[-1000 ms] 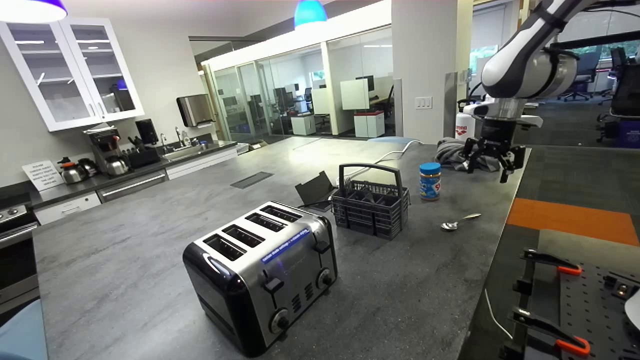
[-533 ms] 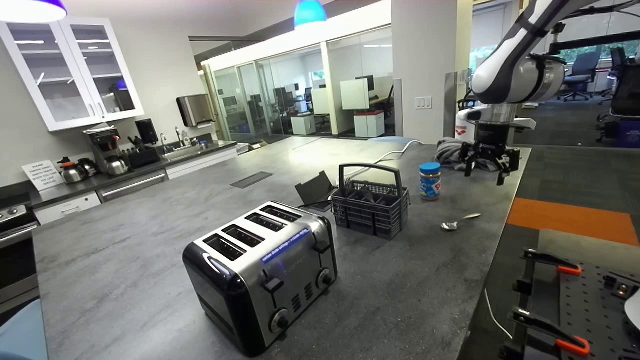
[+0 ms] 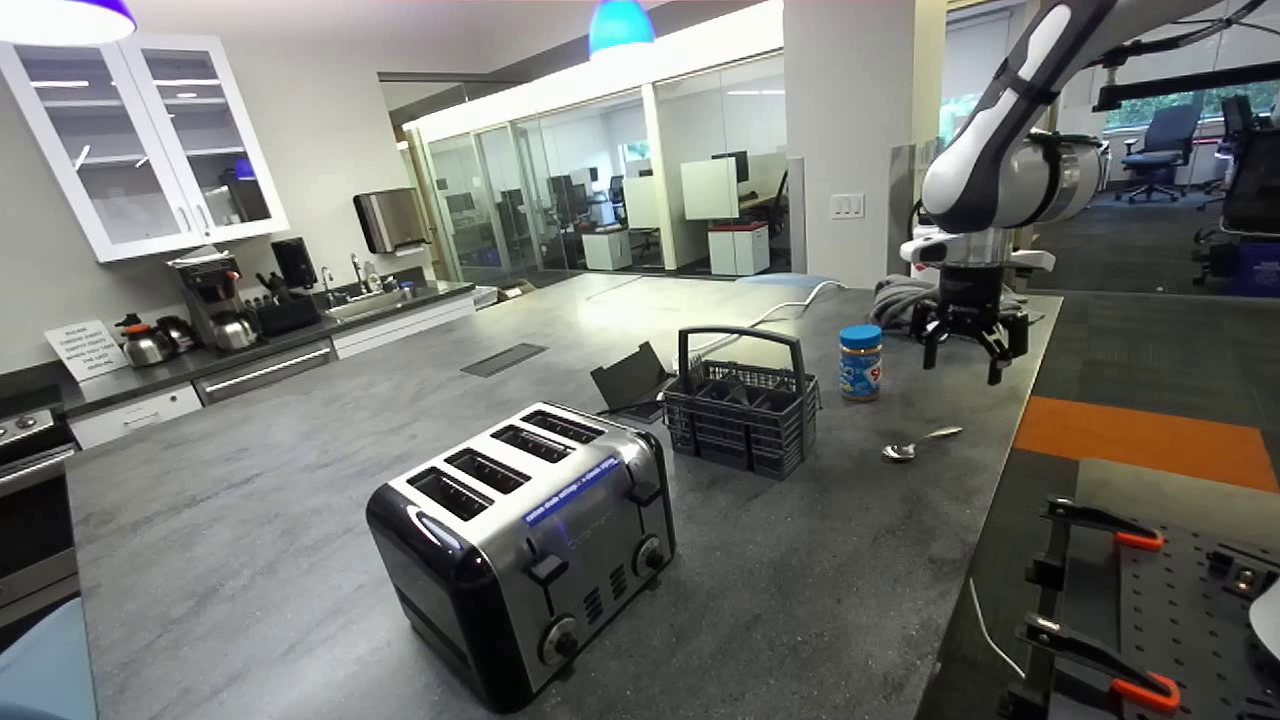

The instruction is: Put the spoon in the black basket

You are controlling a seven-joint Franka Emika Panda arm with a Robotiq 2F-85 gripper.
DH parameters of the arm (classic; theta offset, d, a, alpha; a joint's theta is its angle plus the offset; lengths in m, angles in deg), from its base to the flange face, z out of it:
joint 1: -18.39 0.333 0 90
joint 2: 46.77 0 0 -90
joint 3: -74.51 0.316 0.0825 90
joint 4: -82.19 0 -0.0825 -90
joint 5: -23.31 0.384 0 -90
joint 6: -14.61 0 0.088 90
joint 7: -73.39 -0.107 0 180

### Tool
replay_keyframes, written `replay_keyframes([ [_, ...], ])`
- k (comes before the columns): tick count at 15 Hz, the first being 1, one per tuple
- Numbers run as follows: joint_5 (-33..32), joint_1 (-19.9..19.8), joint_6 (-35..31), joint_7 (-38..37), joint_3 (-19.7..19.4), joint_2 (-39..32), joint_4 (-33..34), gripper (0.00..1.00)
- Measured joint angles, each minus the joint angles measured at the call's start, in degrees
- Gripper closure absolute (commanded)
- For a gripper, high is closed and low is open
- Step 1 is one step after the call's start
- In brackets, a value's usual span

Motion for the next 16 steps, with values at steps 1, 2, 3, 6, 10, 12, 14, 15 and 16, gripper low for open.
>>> replay_keyframes([
  [1,0.10,-0.98,-1.38,0.07,1.23,-1.40,0.34,0.00],
  [2,0.10,-1.90,-2.87,0.07,2.34,-2.84,0.65,0.00],
  [3,0.10,-2.81,-4.42,0.07,3.44,-4.36,0.94,0.00],
  [6,0.27,-5.62,-8.55,0.07,6.89,-8.59,1.51,0.00],
  [10,4.91,-6.03,-12.13,2.66,8.69,-12.42,1.97,0.00],
  [12,8.45,-6.34,-13.57,4.24,9.98,-13.64,2.31,0.00],
  [14,12.43,-7.15,-14.66,6.27,11.83,-14.59,2.73,0.00],
  [15,13.98,-7.54,-14.92,7.14,12.65,-15.08,2.99,0.00],
  [16,15.18,-7.80,-15.26,7.53,13.30,-15.62,3.29,0.00],
])
